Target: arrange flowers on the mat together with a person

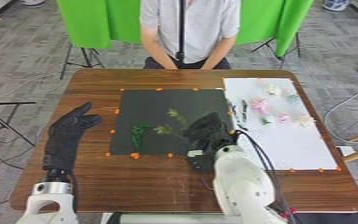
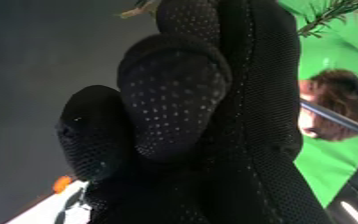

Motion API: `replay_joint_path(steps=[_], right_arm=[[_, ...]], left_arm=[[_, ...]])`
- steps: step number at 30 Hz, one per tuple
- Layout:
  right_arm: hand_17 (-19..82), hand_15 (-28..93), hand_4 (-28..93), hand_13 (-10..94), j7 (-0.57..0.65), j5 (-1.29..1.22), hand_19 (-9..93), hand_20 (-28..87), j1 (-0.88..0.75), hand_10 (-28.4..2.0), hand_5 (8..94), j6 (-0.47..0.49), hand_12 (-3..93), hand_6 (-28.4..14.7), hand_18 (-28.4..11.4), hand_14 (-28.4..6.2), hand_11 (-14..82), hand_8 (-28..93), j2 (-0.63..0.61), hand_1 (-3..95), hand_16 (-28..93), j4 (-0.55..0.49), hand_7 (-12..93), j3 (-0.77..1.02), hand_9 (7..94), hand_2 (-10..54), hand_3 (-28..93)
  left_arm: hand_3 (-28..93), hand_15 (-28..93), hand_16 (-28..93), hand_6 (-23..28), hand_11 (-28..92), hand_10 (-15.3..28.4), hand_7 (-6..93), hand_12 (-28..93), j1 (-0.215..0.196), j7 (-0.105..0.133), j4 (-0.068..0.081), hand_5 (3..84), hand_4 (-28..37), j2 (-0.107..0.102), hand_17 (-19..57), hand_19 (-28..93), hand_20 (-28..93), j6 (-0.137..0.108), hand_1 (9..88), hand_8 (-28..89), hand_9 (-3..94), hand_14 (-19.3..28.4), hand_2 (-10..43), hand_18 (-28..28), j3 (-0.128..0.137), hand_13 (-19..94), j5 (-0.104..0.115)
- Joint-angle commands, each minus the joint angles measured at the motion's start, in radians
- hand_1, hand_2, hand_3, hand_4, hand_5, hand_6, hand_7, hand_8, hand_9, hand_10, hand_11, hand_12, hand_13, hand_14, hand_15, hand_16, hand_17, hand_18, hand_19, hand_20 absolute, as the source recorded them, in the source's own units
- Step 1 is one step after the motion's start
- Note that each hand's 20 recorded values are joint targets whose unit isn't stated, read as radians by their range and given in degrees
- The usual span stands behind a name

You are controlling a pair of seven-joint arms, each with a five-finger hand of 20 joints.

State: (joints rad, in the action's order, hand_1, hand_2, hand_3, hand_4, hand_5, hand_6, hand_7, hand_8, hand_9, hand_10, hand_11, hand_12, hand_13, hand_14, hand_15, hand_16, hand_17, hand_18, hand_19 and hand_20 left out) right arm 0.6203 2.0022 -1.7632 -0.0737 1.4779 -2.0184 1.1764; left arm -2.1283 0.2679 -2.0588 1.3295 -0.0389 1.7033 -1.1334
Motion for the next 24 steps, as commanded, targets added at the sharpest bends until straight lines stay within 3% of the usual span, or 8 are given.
replay_joint_path(steps=[1, 24], right_arm=[[74, 56, 44, 94, 0.044, 0.024, 83, 28, -0.005, -9.8, 84.3, 0.003, 18.0, -2.8, -7.2, -0.1, 31.2, 16, 0.024, 92.0, 9, 0.053, 21, -0.017, 93.7, -9.5, -28], [74, 54, 46, 94, 0.016, -0.022, 81, 27, 0.013, -10.1, 83.2, 0.013, 18.3, -3.4, -6.7, -0.2, 28.4, 16, 0.022, 88.3, 9, 0.078, 19, -0.045, 93.7, -9.5, -28]], left_arm=[[66, 25, 3, 3.0, 23, 15.4, 13.1, 17, -0.011, -0.013, -0.002, 49.1, -16.4, -0.002, 11.4, 8, 22, -0.008, 26.0, -5, 52.4, 18.5, -7.0, 12.8, 0.003, 42, 0.004], [66, 25, 3, 3.0, 23, 15.4, 12.9, 17, -0.017, -0.018, -0.009, 49.2, -16.3, 0.003, 11.2, 8, 22, -0.007, 25.8, -5, 52.8, 18.4, -7.0, 12.9, 0.008, 42, -0.001]])
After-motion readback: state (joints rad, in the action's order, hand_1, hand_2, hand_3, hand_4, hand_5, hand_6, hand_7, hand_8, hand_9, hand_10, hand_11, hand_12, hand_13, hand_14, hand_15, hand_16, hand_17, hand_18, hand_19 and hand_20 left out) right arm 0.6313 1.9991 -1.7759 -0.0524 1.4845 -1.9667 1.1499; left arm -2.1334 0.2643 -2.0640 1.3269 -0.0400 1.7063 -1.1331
